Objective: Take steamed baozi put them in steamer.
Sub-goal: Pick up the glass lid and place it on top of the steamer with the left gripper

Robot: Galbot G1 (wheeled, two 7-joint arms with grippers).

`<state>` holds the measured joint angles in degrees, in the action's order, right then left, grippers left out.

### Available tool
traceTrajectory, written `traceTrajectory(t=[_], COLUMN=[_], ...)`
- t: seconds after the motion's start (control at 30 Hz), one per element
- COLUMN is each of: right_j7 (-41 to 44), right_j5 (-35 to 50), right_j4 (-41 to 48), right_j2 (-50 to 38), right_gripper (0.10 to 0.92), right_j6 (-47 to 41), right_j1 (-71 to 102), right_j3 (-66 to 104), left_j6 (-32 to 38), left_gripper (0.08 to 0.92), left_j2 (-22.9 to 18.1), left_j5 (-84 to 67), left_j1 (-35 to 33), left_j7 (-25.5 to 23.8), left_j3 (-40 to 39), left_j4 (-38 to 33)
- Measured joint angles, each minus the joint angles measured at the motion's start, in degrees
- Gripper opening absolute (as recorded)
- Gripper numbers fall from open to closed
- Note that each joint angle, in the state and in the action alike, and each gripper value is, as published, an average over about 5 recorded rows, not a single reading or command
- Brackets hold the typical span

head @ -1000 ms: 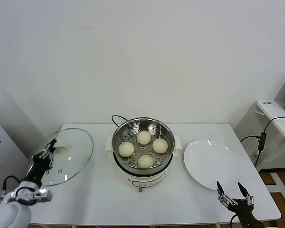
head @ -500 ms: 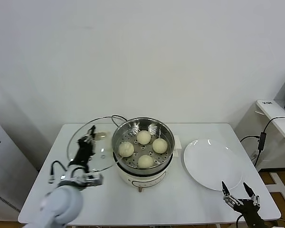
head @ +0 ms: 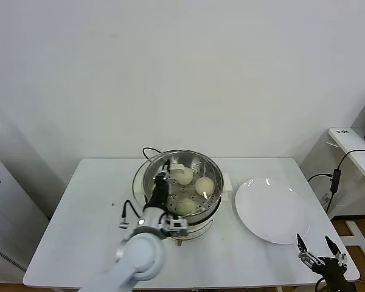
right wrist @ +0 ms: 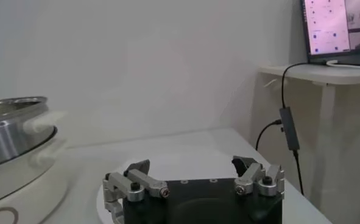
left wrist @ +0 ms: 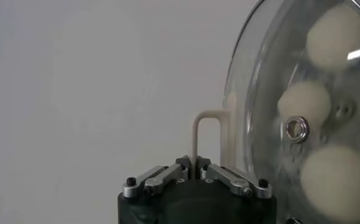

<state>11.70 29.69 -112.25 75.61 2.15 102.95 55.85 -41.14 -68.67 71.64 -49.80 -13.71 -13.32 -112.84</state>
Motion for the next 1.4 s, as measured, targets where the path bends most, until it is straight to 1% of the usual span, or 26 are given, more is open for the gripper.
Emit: traceTrajectory(t=[0.17,0.3,0.73,1.07,1.17,1.4], right_j7=[0.5,0.8,1.0,1.2,1.2,1.3], right_j5=[0.2,0.3,0.1,0.0,0.0,0.0], right_j4=[0.4,0.6,0.7,0.7,0.6,1.0], right_j2=[0.1,0.3,0.5,0.7,0.5,-0.2], right_gripper=[0.823,0.823,0.823,0.823,0.823,0.823], right_j6=[0.4,0.7,0.9,1.4,1.4,1.3], right_j1=[0.2,0.4,0.1,0.1,0.0,-0.8], right_j3=[0.8,1.0,0.9,0.7,0.5,-0.2], left_j6=[-1.0,-1.1,-1.1,-1.0,-1.1,-1.1], left_gripper=[0.124,0.124,0.124,0.124,0.165,0.361], left_j2=[-2.9,-4.3,-6.0,-6.2,-5.9,-4.2], left_j5=[2.5,3.5,4.8,5.3,4.7,-0.5], left_j1=[2.6,3.9,5.3,5.2,4.7,2.5], left_j7=[-0.4,-0.7,-0.4,0.2,0.4,1.8], left_j3=[-2.5,-3.2,-3.3,-2.8,-2.7,-2.5], left_j4=[4.2,7.2,11.5,13.0,12.4,7.4])
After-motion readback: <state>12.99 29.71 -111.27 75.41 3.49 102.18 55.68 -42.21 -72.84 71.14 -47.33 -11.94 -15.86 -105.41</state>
